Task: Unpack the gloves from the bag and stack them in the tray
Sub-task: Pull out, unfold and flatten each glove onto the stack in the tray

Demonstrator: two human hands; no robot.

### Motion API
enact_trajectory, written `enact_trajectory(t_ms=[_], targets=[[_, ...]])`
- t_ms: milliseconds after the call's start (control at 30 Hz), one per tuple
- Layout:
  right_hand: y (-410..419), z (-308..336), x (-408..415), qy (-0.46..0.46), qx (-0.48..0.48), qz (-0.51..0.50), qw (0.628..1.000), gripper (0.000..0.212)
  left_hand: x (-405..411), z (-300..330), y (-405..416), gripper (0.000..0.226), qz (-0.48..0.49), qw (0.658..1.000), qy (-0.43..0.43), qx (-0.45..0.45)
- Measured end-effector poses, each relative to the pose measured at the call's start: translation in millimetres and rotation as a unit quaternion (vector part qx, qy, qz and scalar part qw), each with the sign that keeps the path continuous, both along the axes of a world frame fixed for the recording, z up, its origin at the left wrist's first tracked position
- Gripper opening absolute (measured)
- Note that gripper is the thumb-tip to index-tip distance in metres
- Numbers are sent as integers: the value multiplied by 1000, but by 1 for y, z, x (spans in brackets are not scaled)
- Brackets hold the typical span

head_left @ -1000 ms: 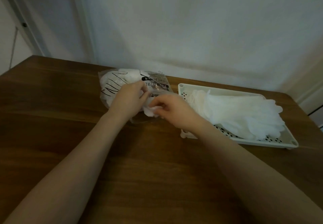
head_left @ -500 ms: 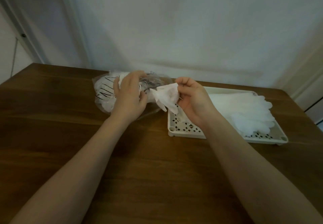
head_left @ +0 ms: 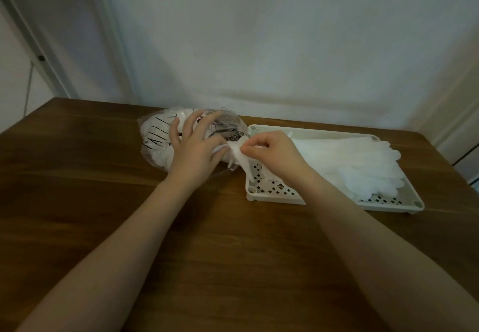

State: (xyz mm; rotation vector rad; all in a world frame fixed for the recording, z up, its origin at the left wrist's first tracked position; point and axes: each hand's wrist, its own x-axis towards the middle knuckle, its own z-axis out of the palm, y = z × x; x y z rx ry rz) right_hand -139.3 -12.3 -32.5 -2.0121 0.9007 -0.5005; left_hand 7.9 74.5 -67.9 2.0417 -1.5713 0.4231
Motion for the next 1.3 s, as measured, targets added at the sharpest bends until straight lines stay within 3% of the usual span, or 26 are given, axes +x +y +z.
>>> enact_trajectory(t_ms=[133, 267, 333, 433, 600, 633, 800, 900, 1000, 1067, 1133, 1300], targets=[[5, 0, 8, 123, -229, -21, 965, 28, 1, 2, 4, 33, -10, 998, 12, -61], [13, -2, 17, 170, -281, -19, 944, 30, 1, 2, 6, 37, -32, 997, 17, -73], [15, -2, 19, 119, -235, -9, 965, 25, 3, 0, 8, 34, -37, 995, 15, -87], [14, 2, 16, 11, -78, -3, 997, 23, 9, -4, 12, 34, -37, 995, 21, -95], [15, 5, 15, -35, 132, -20, 990, 19, 5, 1, 14, 30, -27, 986, 45, -160], [16, 4, 16, -29, 138, -20, 990, 19, 2, 4, 14, 31, -17, 983, 63, -172], [25, 0, 20, -28, -37, 74, 996, 23, -10, 26, 13, 24, -19, 982, 71, -175], [24, 2, 21, -53, -7, 32, 998, 30, -20, 27, 14, 12, -6, 975, 127, -184], [22, 7, 20, -116, 117, -20, 986, 26, -22, 14, 16, 8, -30, 972, -49, -227], [19, 11, 18, -137, 213, -45, 966, 19, -21, 3, 17, 7, -83, 973, -126, -176], [16, 11, 17, -161, 273, -57, 947, 15, -22, -3, 17, 13, -119, 980, -130, -93], [8, 11, 8, -211, 271, -99, 934, 20, -16, -16, 12, 20, -66, 991, -104, 51]])
